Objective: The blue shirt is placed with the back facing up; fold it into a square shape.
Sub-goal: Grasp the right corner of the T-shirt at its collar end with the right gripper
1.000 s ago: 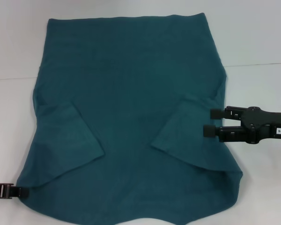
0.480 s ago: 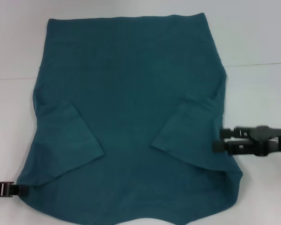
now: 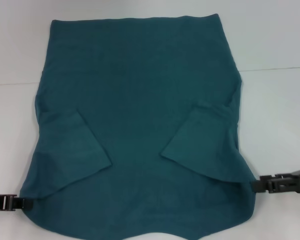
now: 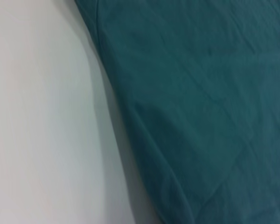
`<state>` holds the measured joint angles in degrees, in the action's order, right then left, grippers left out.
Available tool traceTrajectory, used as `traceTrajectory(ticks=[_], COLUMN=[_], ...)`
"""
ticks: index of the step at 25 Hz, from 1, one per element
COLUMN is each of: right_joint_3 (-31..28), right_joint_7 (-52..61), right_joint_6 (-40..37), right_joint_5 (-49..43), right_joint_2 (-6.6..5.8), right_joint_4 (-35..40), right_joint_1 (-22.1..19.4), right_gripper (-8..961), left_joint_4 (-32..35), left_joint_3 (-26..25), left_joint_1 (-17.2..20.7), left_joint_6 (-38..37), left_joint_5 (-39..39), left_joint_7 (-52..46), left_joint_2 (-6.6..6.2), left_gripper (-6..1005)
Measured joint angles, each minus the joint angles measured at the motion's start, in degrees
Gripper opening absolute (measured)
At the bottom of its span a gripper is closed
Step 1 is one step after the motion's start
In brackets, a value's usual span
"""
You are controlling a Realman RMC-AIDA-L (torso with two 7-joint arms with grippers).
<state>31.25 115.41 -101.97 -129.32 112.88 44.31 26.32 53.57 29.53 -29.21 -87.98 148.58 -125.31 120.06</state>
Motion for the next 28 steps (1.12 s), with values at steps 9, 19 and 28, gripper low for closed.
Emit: traceTrajectory(ticks=[9,19,28], right_joint_3=[-0.19,0.48,1.13], right_joint_7=[4.18,8.68,10.7], right_joint_6=[-0.71,4.91,7.21], right_joint_5=[-0.65,-7.1,-8.41], right_joint_2=[0.34,2.22,3.01], right_joint_4=[3.84,3.84,3.51], right_joint_1=[-2.91,0.34,2.04], right_gripper=[847,851,850], left_joint_4=[-0.29,-0.31,-0.31], left_joint_3=[0.08,0.41,0.39], left_joint_1=[0.12,-0.04,-0.06], left_joint_6=[0.09,0.02,0.09], left_joint_5=[-0.06,-0.05,-0.05], left_joint_7=[0.32,0.33,0.61], left_joint_2=[0.43,0.63,0.62], left_gripper=[26,26,27])
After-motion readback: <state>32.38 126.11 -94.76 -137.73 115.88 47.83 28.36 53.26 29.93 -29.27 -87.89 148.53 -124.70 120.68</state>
